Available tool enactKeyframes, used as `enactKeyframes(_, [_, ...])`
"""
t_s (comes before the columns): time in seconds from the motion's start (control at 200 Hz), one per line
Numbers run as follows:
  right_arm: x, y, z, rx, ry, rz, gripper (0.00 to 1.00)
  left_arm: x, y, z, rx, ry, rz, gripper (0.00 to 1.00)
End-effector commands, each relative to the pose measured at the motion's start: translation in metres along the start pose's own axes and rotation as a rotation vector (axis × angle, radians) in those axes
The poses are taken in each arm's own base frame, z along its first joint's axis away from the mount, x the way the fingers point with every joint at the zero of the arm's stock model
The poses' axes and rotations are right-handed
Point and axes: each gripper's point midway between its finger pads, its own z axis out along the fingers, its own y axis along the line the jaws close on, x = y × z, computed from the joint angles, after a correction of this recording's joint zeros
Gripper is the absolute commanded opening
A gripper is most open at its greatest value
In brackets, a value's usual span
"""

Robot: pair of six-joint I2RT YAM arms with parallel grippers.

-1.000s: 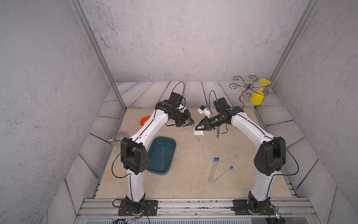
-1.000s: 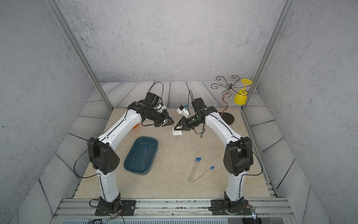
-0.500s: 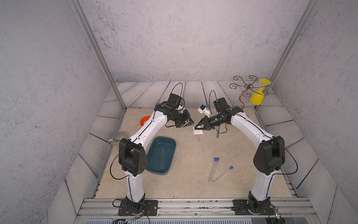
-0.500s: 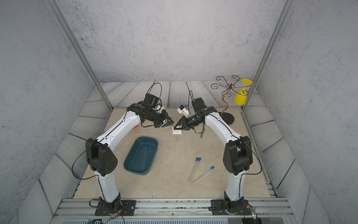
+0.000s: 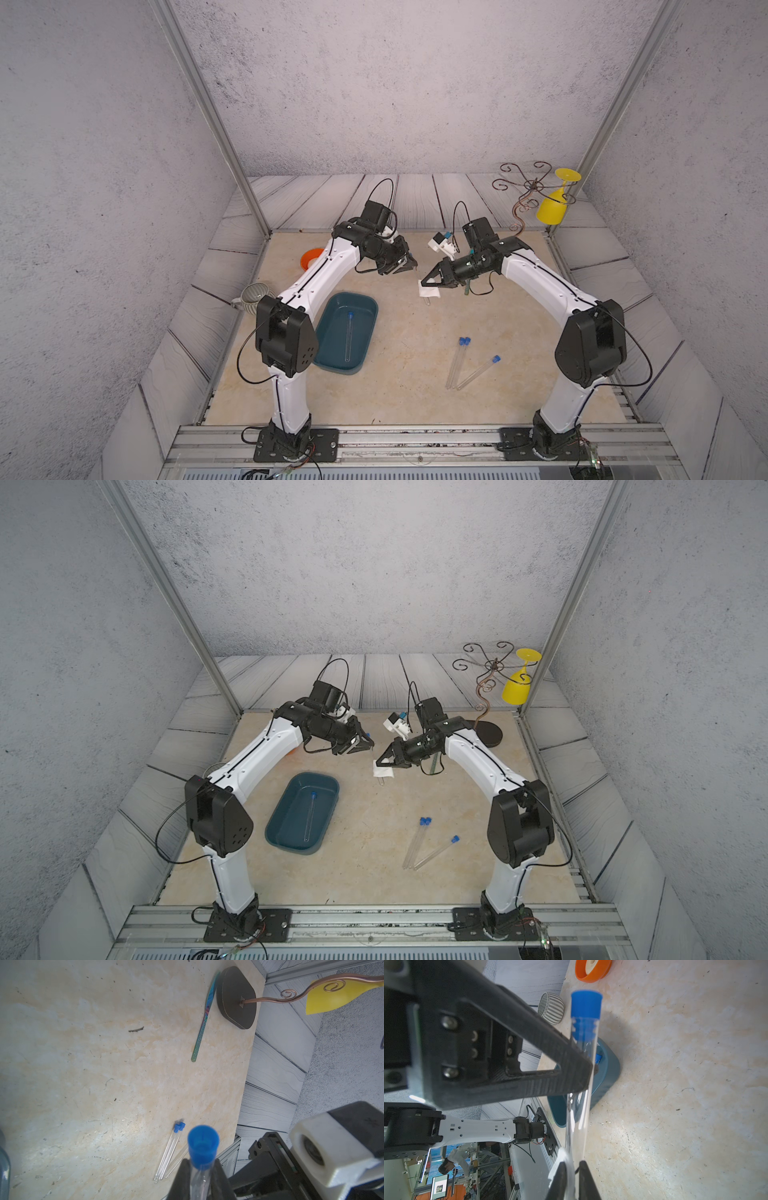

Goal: Wipe the exteriors of test tubes
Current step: Wipe the dirt from the test tube.

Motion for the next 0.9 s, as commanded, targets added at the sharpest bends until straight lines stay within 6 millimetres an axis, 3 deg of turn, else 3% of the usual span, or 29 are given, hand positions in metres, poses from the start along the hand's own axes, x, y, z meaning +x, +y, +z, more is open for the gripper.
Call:
enactKeyframes(0.0, [-0.002,0.006,0.003,0.004,0.006,-0.013,0.14,0.012,-0.027,-0.008,0.092,0.019,0.054,0.07])
enactKeyframes(0.195, [-0.022,-0.002,0.009,0.017,0.013,-0.026,0.14,0.024,-0.031,-0.009,0.106,0.037,0.054,0.06])
enactKeyframes(0.44, [-0.018,-0.022,0.007,0.045,0.020,0.004,0.14,0.024,-0.035,-0.015,0.108,0.023,0.074,0.06])
enactKeyframes(0.721, [-0.031,-0.026,-0.031,-0.002,-0.114,0.078,0.14,0.020,-0.033,-0.011,0.100,0.023,0.075,0.06])
enactKeyframes(0.896, [-0.020,-0.036,-0.032,0.009,-0.097,0.101,0.14,0.016,-0.036,-0.009,0.105,0.024,0.082,0.07])
